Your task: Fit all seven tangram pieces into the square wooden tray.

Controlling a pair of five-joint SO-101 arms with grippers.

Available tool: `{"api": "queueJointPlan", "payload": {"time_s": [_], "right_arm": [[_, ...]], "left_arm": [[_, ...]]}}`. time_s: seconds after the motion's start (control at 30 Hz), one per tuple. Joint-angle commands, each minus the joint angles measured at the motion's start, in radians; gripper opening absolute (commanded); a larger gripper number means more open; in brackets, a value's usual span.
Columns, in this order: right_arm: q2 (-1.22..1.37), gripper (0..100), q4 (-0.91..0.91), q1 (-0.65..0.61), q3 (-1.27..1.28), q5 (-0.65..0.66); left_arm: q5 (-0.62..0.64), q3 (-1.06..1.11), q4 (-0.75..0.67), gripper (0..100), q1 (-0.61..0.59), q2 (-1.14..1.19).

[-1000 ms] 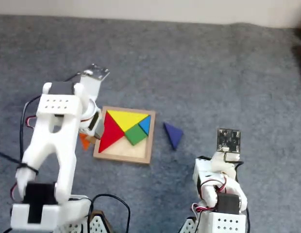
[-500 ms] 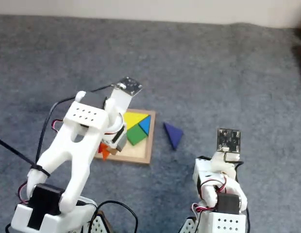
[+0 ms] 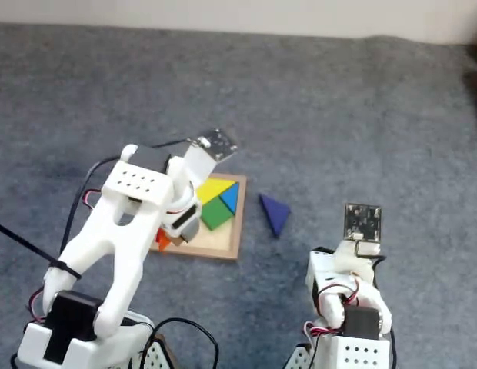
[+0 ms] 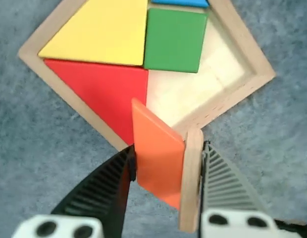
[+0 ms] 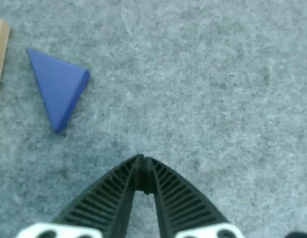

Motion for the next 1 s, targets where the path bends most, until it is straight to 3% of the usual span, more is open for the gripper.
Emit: {"api": "queueJointPlan", "payload": {"time_s": [0.0,0.2,0.37,0.53,0.73,0.97], "right_arm": [[-0.018,0.9,-0.022,0.012,0.148,0.006],[-0.018,0.9,-0.022,0.012,0.148,0.006],[-0.018,0.9,-0.022,0.012,0.148,0.006],[-0.018,0.9,-0.022,0.012,0.148,0.006],[-0.018,0.9,-0.022,0.012,0.148,0.006],[-0.018,0.9,-0.022,0.012,0.148,0.006]], "left_arm": [[-0.1,-0.004,-0.011,12,0.019,-0.041],[-0.233,0.005,-0.029,12,0.019,-0.041],[-0.338,0.102,-0.147,12,0.021,-0.041],[-0.353,0.157,-0.203,13,0.048,-0.041],[-0.351,0.157,-0.212,26,0.051,-0.042],[-0.353,0.156,-0.241,27,0.048,-0.05]]}}
